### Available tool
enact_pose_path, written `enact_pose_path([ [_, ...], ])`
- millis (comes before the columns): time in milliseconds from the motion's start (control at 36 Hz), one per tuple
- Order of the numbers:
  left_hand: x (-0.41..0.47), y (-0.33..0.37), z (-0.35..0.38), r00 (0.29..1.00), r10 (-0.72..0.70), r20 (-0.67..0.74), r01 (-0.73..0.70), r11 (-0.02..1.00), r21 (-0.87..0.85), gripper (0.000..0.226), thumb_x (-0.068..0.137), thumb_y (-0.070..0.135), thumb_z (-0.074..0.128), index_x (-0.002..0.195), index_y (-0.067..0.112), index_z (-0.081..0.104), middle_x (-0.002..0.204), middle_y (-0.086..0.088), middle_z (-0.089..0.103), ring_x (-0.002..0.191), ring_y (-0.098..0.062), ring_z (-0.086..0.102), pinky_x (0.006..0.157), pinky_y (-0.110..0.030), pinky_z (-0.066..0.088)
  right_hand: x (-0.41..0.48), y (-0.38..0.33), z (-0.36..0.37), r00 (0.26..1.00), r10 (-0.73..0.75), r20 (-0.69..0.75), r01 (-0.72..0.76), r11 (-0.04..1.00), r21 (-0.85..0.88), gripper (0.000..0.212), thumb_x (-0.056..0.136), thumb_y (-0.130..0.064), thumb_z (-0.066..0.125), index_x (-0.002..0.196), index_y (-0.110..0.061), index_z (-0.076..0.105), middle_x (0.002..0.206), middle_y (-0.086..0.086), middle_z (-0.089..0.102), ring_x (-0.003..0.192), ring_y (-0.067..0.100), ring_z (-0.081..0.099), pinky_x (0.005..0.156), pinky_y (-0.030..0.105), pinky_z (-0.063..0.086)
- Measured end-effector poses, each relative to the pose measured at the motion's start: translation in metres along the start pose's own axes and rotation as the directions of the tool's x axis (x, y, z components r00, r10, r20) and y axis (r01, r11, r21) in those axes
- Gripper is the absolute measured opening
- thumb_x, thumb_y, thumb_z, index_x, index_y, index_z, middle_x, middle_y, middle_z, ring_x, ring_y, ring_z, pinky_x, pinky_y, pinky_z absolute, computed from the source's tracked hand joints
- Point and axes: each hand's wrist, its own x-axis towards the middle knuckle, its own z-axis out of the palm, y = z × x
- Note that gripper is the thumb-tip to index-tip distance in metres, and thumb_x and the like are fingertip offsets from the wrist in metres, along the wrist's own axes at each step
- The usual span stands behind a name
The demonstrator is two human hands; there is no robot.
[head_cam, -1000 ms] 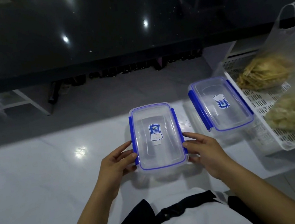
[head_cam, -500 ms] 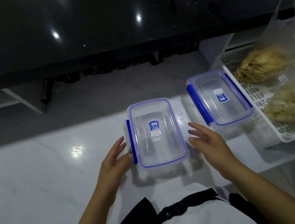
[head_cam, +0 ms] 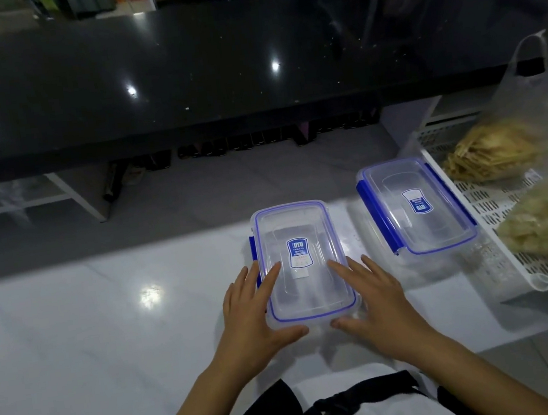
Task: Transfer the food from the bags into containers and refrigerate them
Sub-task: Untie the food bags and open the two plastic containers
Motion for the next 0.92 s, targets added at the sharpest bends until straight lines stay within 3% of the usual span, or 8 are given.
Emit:
enact_pose_path([
  [250, -0.001, 0.003, -0.012, 0.999, 0.015, -0.036, -0.017, 0.999, -0.052, 0.105, 0.068, 0.072, 0.074, 0.138, 0.071, -0.004, 0.165, 0.023, -0.005, 0.153, -0.008, -0.007, 0.120, -0.035, 0.002, 0.001, -0.009, -0.015, 0.999, -0.039, -0.025, 0.037, 0.998, -0.056, 0.089, 0.080, -0.060, 0.070, 0.136, -0.069, 0.001, 0.164, -0.019, 0.009, 0.152, 0.008, -0.010, 0.123, 0.041, 0.001],
  [444, -0.007, 0.005, -0.024, 0.997, -0.048, -0.061, 0.041, 0.993, -0.110, 0.100, 0.068, 0.076, 0.070, 0.140, 0.068, 0.001, 0.165, 0.023, 0.000, 0.153, -0.009, -0.003, 0.123, -0.046, 0.011, 0.009, -0.029, -0.026, 0.997, -0.063, 0.040, 0.065, 0.996, -0.055, 0.084, 0.083, -0.060, 0.069, 0.133, -0.069, 0.002, 0.165, -0.019, 0.006, 0.152, 0.008, -0.012, 0.124, 0.043, 0.001],
  [639, -0.010, 0.020, -0.031, 0.987, -0.137, -0.089, 0.125, 0.984, -0.127, 0.107, 0.069, 0.070, 0.075, 0.153, 0.049, 0.012, 0.165, 0.020, 0.003, 0.153, -0.011, 0.006, 0.122, -0.051, 0.023, 0.016, -0.030, -0.030, 0.991, -0.112, 0.070, 0.115, 0.992, -0.048, 0.081, 0.083, -0.065, 0.064, 0.131, -0.071, -0.001, 0.159, -0.026, -0.002, 0.151, 0.006, -0.014, 0.121, 0.036, -0.003],
  [833, -0.045, 0.037, -0.050, 0.946, -0.270, -0.177, 0.242, 0.956, -0.167, 0.105, 0.070, 0.066, 0.077, 0.151, 0.053, 0.013, 0.163, 0.027, -0.001, 0.150, -0.003, 0.005, 0.124, -0.046, 0.022, 0.026, -0.050, -0.033, 0.961, -0.237, 0.143, 0.245, 0.969, -0.037, 0.084, 0.081, -0.072, 0.059, 0.135, -0.072, -0.005, 0.152, -0.034, -0.014, 0.148, 0.005, -0.022, 0.122, 0.039, -0.005],
  [917, -0.066, 0.024, -0.062, 0.928, -0.302, -0.219, 0.271, 0.949, -0.163, 0.105, 0.069, 0.061, 0.081, 0.149, 0.059, 0.013, 0.161, 0.031, -0.003, 0.150, -0.001, 0.002, 0.124, -0.042, 0.020, 0.030, -0.069, -0.021, 0.934, -0.316, 0.166, 0.325, 0.945, -0.033, 0.081, 0.081, -0.073, 0.051, 0.137, -0.069, -0.007, 0.154, -0.033, -0.014, 0.147, 0.005, -0.027, 0.118, 0.033, -0.014],
])
